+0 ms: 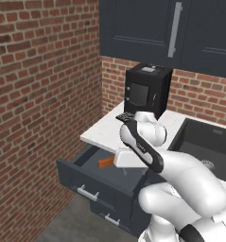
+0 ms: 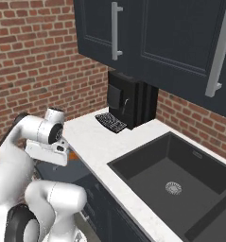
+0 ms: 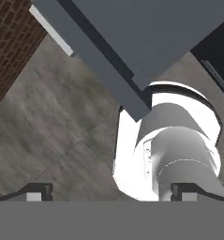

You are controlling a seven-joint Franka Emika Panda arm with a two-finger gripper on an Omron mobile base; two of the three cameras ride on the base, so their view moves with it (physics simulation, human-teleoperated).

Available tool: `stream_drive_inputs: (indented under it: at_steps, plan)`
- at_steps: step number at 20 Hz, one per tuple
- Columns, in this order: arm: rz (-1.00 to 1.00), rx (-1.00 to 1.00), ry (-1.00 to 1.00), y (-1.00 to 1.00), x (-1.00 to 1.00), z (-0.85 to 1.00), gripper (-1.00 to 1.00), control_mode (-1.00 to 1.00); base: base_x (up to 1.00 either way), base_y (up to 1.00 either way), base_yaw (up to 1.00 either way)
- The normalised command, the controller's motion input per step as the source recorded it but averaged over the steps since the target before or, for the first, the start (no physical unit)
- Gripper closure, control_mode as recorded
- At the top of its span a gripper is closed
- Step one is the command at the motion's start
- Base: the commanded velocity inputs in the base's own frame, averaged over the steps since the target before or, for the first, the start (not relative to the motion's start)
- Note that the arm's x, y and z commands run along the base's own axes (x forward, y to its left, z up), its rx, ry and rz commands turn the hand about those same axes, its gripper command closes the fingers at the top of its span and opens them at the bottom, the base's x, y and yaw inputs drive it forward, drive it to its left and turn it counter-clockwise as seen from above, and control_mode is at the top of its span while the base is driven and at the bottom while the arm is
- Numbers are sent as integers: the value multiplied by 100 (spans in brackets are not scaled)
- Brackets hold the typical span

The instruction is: Pick up the knife from the drawer and place it on the cutting board. Then place the meat from the plate to the cutting board.

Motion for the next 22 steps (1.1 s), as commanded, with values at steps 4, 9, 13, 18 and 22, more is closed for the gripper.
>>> stream_drive_inputs:
  at_steps: [4, 9, 13, 18, 22]
  plan:
    - [4, 8, 3, 15, 24, -54, -100, -100, 0, 0, 0]
    - [4, 5, 0, 8, 44, -58, -100, -100, 0, 0, 0]
    - [5, 0, 0, 9, 46, -69, -100, -100, 0, 0, 0]
    - [11, 1, 0, 33, 14, -61, -100, -100, 0, 0, 0]
    - [11, 4, 6, 82, 0, -48, -100, -100, 0, 0, 0]
